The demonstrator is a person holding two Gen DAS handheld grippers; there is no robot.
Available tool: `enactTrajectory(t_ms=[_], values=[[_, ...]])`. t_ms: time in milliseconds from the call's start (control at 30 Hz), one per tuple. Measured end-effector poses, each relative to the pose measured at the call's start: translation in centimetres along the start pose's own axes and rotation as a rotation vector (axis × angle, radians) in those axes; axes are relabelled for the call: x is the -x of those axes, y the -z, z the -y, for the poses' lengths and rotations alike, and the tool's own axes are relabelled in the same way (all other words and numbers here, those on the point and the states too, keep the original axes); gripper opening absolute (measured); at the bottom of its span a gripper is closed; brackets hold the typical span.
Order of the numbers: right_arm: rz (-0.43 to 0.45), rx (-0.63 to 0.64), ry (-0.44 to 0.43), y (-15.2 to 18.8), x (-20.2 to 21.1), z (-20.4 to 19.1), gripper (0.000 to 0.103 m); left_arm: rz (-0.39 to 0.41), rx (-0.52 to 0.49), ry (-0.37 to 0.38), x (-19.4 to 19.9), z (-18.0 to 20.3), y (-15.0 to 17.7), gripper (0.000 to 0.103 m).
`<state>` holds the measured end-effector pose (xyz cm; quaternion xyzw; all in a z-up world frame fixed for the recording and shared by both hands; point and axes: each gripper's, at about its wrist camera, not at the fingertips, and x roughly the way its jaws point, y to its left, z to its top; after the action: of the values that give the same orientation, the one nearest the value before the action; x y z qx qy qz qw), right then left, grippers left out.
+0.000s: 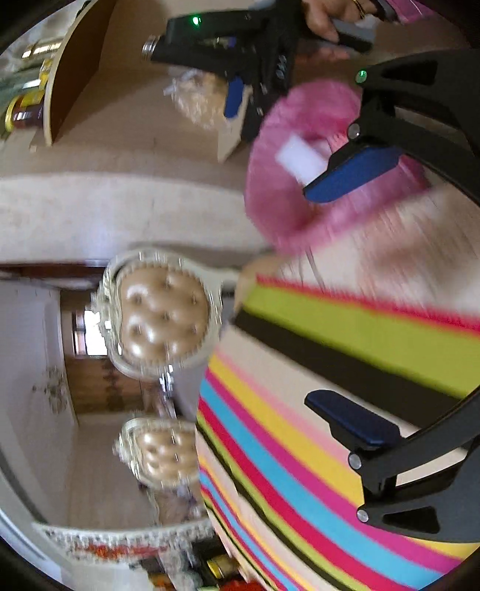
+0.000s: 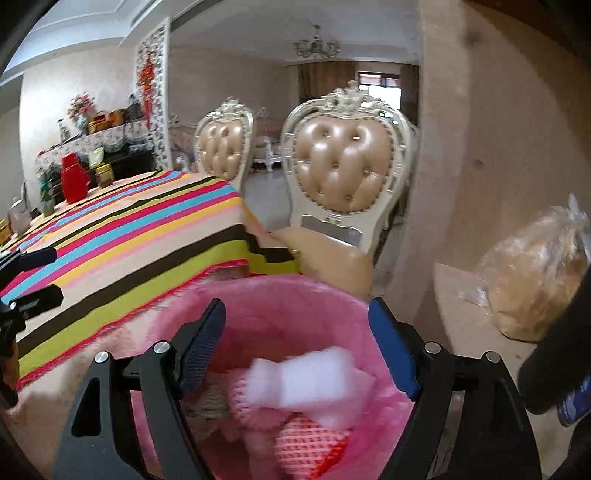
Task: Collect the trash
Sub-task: 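Open both tools to drop the cloth and foam block into the bin, then return both open tools to the table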
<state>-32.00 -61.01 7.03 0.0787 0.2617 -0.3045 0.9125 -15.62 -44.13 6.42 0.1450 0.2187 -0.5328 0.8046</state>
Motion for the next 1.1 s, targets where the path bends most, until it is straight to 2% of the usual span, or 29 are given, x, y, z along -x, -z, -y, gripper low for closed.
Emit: enactTrajectory(t_ms=[167, 267, 367, 433, 567, 600, 667, 767, 967, 1100], values=[[0.010, 0.079, -0.103, -1.1, 0.1, -6.0, 0.080, 0.007, 0.031, -0.124, 4.2, -5.2, 1.8, 0.098], [0.020, 0.162, -0.197, -2.1, -0.4, -11.8, 0.083, 0.016, 0.055, -0.207, 7.2, -8.5, 3.1, 0.098], [0.045, 0.244, -0.222, -2.8, -0.2, -16.4, 0.083, 0.018, 0.108, -0.287, 10.2, -12.3, 4.7, 0.098], [0.053, 0.267, -0.279, -3.4, -0.2, -19.3, 0.085, 0.017, 0.164, -0.347, 12.7, -15.6, 6.0, 0.098], [0.004, 0.264, -0.425, -3.9, -1.0, -25.0, 0.085, 0.032, 0.253, -0.460, 17.3, -20.9, 8.2, 0.098], [-0.017, 0.293, -0.469, -3.7, -1.5, -27.5, 0.085, 0.034, 0.279, -0.482, 18.2, -22.1, 8.7, 0.098], [-0.036, 0.332, -0.489, -3.3, -1.9, -30.7, 0.085, 0.035, 0.339, -0.536, 20.3, -25.1, 9.8, 0.098], [-0.076, 0.378, -0.579, -2.6, -2.8, -36.6, 0.085, 0.028, 0.414, -0.634, 23.3, -29.2, 11.6, 0.098], [-0.162, 0.394, -0.650, -2.4, -5.2, -43.8, 0.085, -0.026, 0.512, -0.783, 26.8, -35.4, 14.9, 0.098], [-0.176, 0.415, -0.671, -2.8, -5.8, -47.0, 0.085, -0.057, 0.597, -0.889, 28.7, -38.2, 17.3, 0.098]])
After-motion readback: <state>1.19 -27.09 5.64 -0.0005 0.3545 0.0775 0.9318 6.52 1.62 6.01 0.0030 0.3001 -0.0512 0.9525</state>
